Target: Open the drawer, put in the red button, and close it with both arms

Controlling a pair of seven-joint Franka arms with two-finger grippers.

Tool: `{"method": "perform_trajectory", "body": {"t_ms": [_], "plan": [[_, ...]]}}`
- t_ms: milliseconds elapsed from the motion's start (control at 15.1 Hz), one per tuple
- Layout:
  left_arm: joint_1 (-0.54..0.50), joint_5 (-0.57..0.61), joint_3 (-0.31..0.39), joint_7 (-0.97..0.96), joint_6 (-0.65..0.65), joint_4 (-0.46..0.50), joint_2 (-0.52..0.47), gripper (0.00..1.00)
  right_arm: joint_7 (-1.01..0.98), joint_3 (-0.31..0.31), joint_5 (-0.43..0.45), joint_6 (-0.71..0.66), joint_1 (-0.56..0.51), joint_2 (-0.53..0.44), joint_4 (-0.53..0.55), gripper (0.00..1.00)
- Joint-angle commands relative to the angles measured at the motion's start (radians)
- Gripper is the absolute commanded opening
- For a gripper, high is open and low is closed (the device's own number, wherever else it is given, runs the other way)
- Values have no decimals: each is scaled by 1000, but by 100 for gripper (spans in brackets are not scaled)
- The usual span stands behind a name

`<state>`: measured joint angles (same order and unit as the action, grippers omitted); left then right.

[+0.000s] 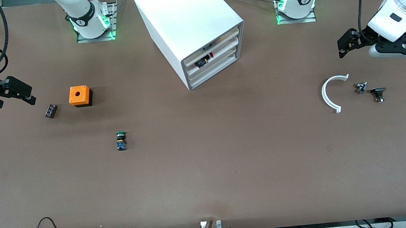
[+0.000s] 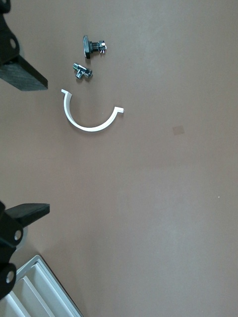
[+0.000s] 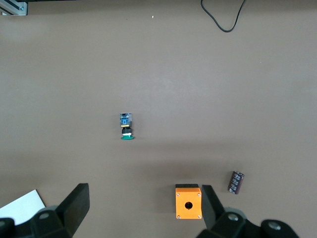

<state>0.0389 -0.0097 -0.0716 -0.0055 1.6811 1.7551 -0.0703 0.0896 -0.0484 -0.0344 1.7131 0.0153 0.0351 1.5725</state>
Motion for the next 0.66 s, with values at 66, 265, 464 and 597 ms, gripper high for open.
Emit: {"method": "perform_trajectory", "body": {"t_ms": [66, 265, 464, 597], "plan": [[61, -9, 56, 25, -4, 15, -16, 100, 7, -14, 7, 10, -14, -17, 20, 100], [70, -9, 67, 27, -4, 10, -11, 100, 7, -14, 7, 11, -14, -15, 20, 100], [67, -9, 65, 24, -11, 7, -6, 100, 7, -14, 7, 11, -14, -14, 21, 100], [67, -9, 65, 19, -15, 6, -6, 100, 7, -14, 7, 13, -14, -14, 26, 100]]}}
